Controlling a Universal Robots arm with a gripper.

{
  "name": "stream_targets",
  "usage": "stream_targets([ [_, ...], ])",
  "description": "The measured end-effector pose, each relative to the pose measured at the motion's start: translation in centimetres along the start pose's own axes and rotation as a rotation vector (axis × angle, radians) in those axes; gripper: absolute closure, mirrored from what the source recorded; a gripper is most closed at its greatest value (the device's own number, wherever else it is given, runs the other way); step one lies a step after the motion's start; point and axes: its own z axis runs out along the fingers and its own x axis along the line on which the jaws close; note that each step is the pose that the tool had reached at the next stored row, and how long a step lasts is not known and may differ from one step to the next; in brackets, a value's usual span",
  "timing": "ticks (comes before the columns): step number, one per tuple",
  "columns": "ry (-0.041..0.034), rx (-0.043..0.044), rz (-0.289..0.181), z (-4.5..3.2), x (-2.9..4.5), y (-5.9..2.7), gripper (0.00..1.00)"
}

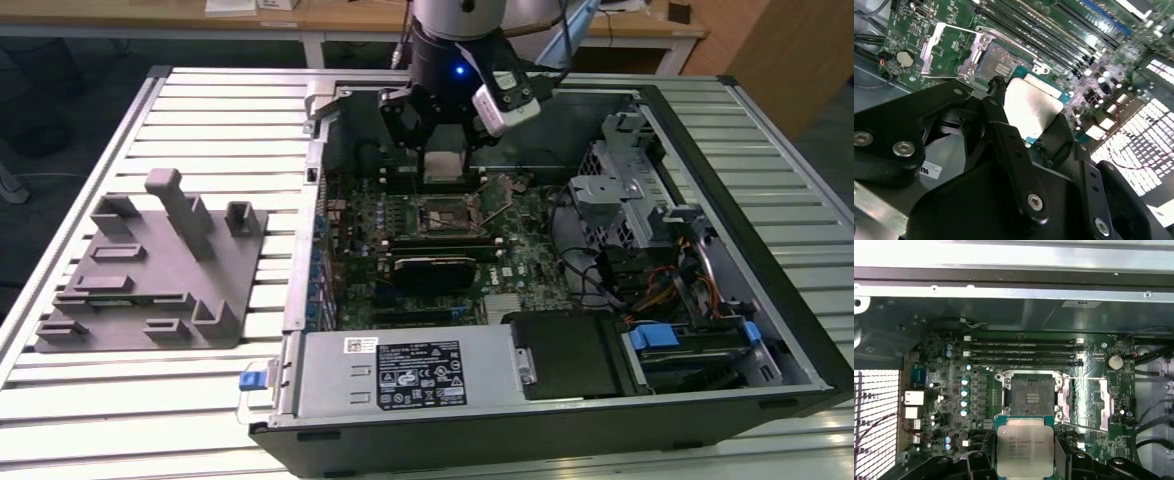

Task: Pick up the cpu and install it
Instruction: 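Pick up the cpu and move it towards the insertion slot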

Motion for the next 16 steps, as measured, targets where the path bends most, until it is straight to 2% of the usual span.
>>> stream_targets([
  [8, 0.0029, 0.0004, 0.0, 1.49, -0.66, 0.68, 0.45],
  [16, 0.0077, 0.0005, 0.0, 3.01, -1.71, 1.1, 0.45],
])
